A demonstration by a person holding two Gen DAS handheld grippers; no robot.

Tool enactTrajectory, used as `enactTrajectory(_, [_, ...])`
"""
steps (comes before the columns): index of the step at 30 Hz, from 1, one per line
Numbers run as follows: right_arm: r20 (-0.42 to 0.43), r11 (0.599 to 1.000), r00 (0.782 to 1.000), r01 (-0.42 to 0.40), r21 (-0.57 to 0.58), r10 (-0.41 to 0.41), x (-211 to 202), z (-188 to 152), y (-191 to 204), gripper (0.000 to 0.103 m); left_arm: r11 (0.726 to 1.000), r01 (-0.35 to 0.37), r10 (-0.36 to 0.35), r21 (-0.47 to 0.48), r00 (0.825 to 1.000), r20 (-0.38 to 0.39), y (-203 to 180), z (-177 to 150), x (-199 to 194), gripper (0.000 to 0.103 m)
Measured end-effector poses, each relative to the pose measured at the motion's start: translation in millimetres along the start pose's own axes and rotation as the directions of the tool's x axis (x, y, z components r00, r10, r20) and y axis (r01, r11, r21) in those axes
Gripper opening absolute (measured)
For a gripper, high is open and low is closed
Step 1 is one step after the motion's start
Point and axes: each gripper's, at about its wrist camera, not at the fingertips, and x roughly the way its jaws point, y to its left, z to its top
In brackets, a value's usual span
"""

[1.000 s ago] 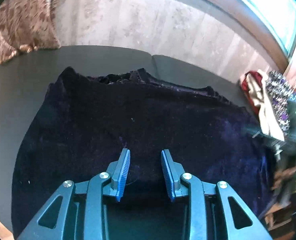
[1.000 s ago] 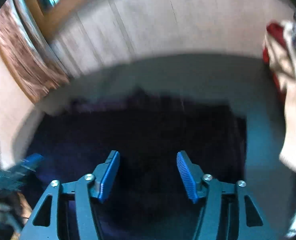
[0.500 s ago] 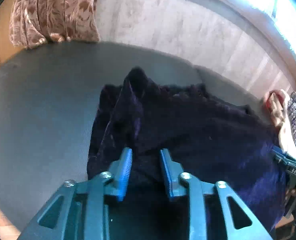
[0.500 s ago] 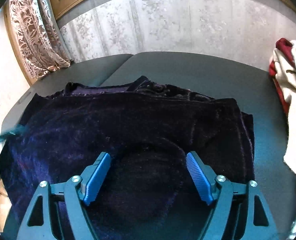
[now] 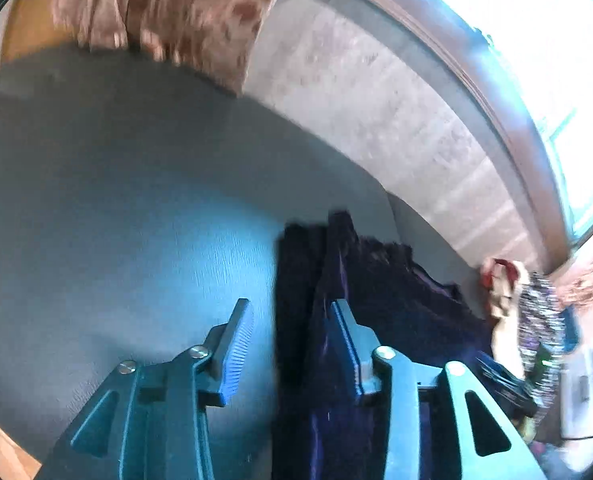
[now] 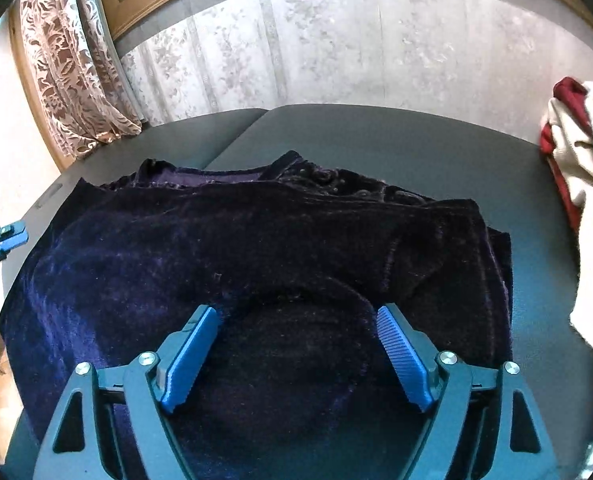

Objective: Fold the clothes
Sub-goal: 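Grasp the side edge of the folded top with the left gripper, then lift the held side and fold it over the bundle with the left gripper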

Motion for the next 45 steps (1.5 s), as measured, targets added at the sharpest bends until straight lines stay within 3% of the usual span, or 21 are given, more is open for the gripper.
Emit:
enactTrajectory(6, [-0.001,1.0,1.0,0.001,-0.005,-0.001,-0.8,-0.2,-1.0,0.084,0.994,0.091,-0.084,0.058,0.99,-0.113,-10.7,-5.2,29.5,0.049])
enactTrajectory(9, [-0.002,1.0,1.0,-0.002,-0.004,0.002,-0.5,-0.1,-0.9,0.084,0.993,0.066,-0.046,0.102,0.982,-0.181,-16.5,-1.3,56.1,0.049])
enactTrajectory(21, [0.001,0.999,0.999,-0.038,-0.002,0.038,0.7,0.0,-1.6,0.091,0.989,0.059,-0.023,0.136,0.966,-0.257,-28.7,13.1,76.6,0.048])
enactTrajectory(24, [0.002,0.999,0.999,-0.05,-0.001,0.05,0.8,0.0,-1.7,0.093,0.992,0.026,0.005,0.125,0.97,-0.242,-34.2,9.6,79.6,0.047])
enactTrajectory(26, [-0.001,0.998,0.998,-0.058,-0.002,0.058,1.3,0.5,-1.0,0.095,0.995,0.061,-0.039,0.076,0.964,-0.261,-35.7,9.2,84.6,0.01])
enactTrajectory(27, [-0.002,0.998,0.998,-0.057,-0.002,0.057,1.3,0.6,-0.8,0.095,0.997,0.073,-0.061,0.032,0.955,-0.291,-36.8,7.2,90.6,0.011])
enactTrajectory(30, [-0.007,0.999,0.998,-0.055,-0.003,0.054,1.6,1.2,0.6,0.096,0.996,0.028,-0.006,0.082,0.968,-0.252,-49.2,6.5,88.6,0.009])
enactTrajectory(33, [-0.036,0.997,0.997,-0.073,0.0,0.073,0.4,5.1,1.3,0.096,1.0,-0.012,0.015,0.016,0.973,-0.23,-37.4,18.7,82.0,0.008])
enactTrajectory(34, [-0.061,0.993,0.991,-0.116,0.01,0.116,-2.6,8.7,0.3,0.096,1.0,-0.016,0.015,-0.004,0.975,-0.224,-34.0,23.4,78.2,0.008])
enactTrajectory(38, [-0.123,0.975,0.968,-0.222,-0.012,0.219,-19.0,18.4,-5.0,0.089,0.996,-0.084,0.085,0.013,0.977,-0.196,-35.4,44.4,64.7,0.007])
enactTrajectory(40, [-0.159,0.967,0.958,-0.249,-0.059,0.237,-26.4,20.2,-7.4,0.076,0.996,-0.091,0.088,-0.008,0.978,-0.191,-34.1,56.7,58.8,0.007])
enactTrajectory(45, [-0.229,0.926,0.93,-0.332,-0.179,0.288,-38.4,22.3,-2.4,0.057,0.995,-0.1,0.1,0.012,0.97,-0.22,-54.4,73.8,46.7,0.007])
